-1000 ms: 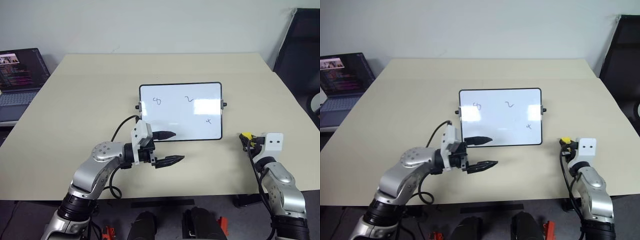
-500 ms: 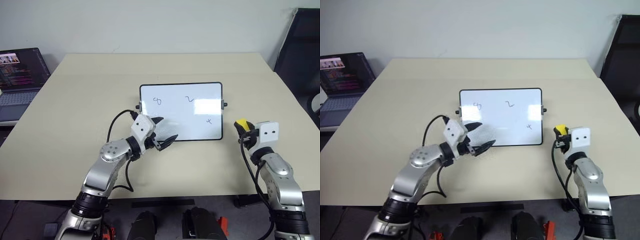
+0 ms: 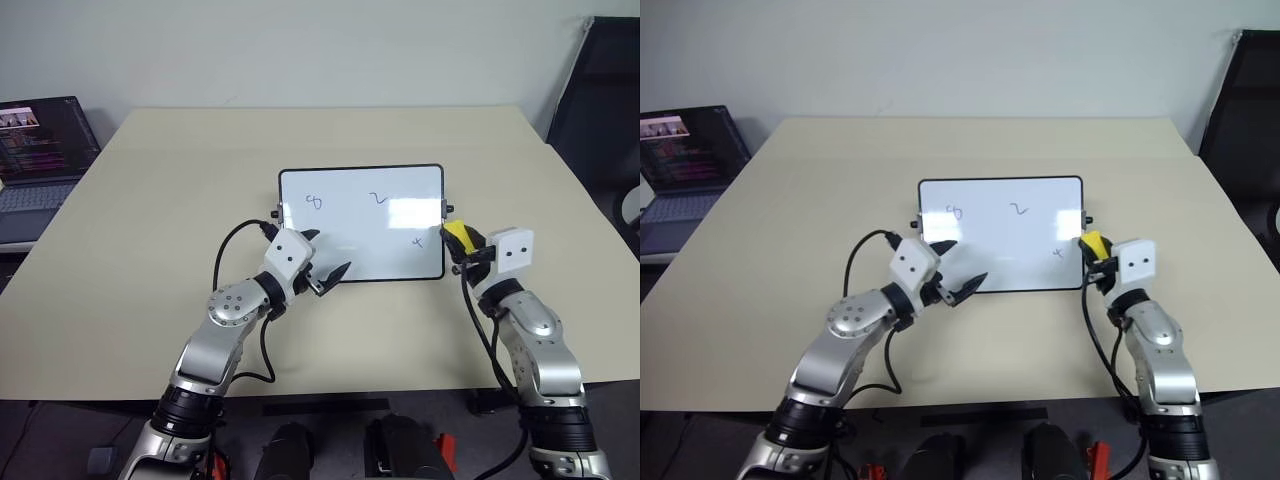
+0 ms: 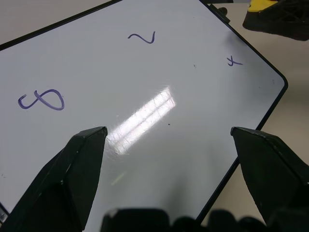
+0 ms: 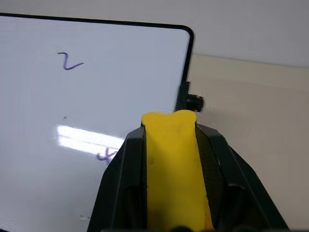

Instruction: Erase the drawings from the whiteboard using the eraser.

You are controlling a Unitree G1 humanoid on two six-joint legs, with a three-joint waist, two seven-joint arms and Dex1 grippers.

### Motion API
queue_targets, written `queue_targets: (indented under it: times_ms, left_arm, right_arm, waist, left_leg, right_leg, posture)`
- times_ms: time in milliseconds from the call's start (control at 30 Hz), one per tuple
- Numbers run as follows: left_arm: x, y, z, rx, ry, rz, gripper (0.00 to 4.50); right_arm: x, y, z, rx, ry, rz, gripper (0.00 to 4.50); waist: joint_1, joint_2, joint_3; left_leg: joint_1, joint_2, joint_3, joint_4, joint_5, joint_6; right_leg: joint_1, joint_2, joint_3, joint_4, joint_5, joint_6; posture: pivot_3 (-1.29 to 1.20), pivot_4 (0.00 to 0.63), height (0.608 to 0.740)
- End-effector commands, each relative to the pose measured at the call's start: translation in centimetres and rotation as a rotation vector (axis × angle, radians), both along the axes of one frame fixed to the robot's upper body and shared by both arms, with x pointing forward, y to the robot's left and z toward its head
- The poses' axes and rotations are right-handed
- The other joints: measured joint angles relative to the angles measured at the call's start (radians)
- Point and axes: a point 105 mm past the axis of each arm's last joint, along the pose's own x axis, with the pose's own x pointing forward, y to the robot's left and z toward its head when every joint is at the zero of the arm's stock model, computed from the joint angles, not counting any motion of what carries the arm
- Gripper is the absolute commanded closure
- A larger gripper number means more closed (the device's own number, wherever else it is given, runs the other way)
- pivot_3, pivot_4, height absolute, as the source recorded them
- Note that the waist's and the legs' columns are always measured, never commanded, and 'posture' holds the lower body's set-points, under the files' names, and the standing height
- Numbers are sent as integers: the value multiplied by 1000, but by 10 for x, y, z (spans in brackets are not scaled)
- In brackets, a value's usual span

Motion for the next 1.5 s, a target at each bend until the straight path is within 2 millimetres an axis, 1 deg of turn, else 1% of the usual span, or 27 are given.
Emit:
queue_targets:
  times_ms: [33, 167, 267, 367, 567, 700, 767, 867, 1000, 1267, 1500]
  left_arm:
    - [-4, -7, 13, -11, -49, -33, 0]
    - [-6, -10, 11, 21, -53, -59, 0]
    - [-7, -11, 11, 17, -51, -63, 0]
    - [-8, -10, 11, 15, -49, -64, 0]
    - [-11, -10, 9, 16, -36, -69, 0]
    - [-12, -11, 8, 16, -29, -72, 0]
    - [-12, -11, 8, 15, -28, -72, 0]
    - [-11, -11, 8, 14, -26, -72, 0]
    - [-11, -11, 8, 12, -26, -72, 0]
    - [-13, -12, 7, 6, -20, -76, 0]
    - [-14, -12, 5, 3, -14, -81, 0]
  right_arm:
    - [-3, 14, 21, 12, -85, 55, 3394]
    - [-3, 30, 16, -3, -77, 109, 3394]
    - [1, 35, 14, -24, -74, 115, 3394]
    - [9, 40, 8, -86, -51, 118, 3394]
    - [17, 42, 7, -152, -61, 83, 3394]
    - [19, 41, -1, -293, -65, 62, 3394]
    - [19, 40, -5, -327, -53, 55, 3394]
    - [14, 37, -11, -334, -24, 53, 3394]
    - [7, 27, -22, -338, 17, 43, 3394]
    - [-3, 8, -34, -365, 71, 12, 3394]
    - [-10, -2, -36, -379, 89, 1, 3394]
  waist:
    - [0, 0, 0]
    - [0, 0, 0]
    - [0, 0, 0]
    - [-1, 0, 0]
    - [0, 0, 0]
    - [0, 0, 0]
    - [0, 0, 0]
    - [0, 0, 0]
    - [1, 0, 0]
    - [1, -1, 0]
    - [1, -1, 0]
  left_leg:
    - [0, 0, 0, 0, 0, 0]
    - [0, 0, 0, 0, 0, 0]
    - [0, 0, 0, 0, 0, 0]
    - [0, 0, 0, 0, 0, 0]
    - [0, 0, 0, 0, 0, 0]
    - [0, 0, 0, 0, 0, 0]
    - [0, 0, 0, 1, 0, 0]
    - [1, 0, 0, 1, 0, 0]
    - [1, 0, 0, 1, 0, 0]
    - [2, 0, 0, 2, 0, 0]
    - [2, 0, 0, 2, 1, 1]
  right_leg:
    - [0, 0, 0, 0, 0, 0]
    - [0, 0, 0, 0, 0, 0]
    - [0, 0, 0, 0, 0, 0]
    - [0, 0, 0, 0, 0, 0]
    - [0, 0, 0, 0, 0, 0]
    - [0, 0, 0, 1, 0, 0]
    - [0, 0, 0, 1, 0, 0]
    - [0, 0, 0, 2, 0, 0]
    - [0, 0, 0, 2, 0, 0]
    - [1, -1, 1, 4, 0, 0]
    - [1, -1, 1, 4, 0, 0]
  posture:
    - [0, 150, 740]
    - [0, 150, 740]
    - [0, 150, 740]
    - [0, 150, 740]
    - [0, 150, 740]
    - [0, 150, 740]
    - [0, 150, 740]
    - [0, 150, 740]
    - [0, 150, 740]
    - [0, 150, 740]
    - [0, 150, 740]
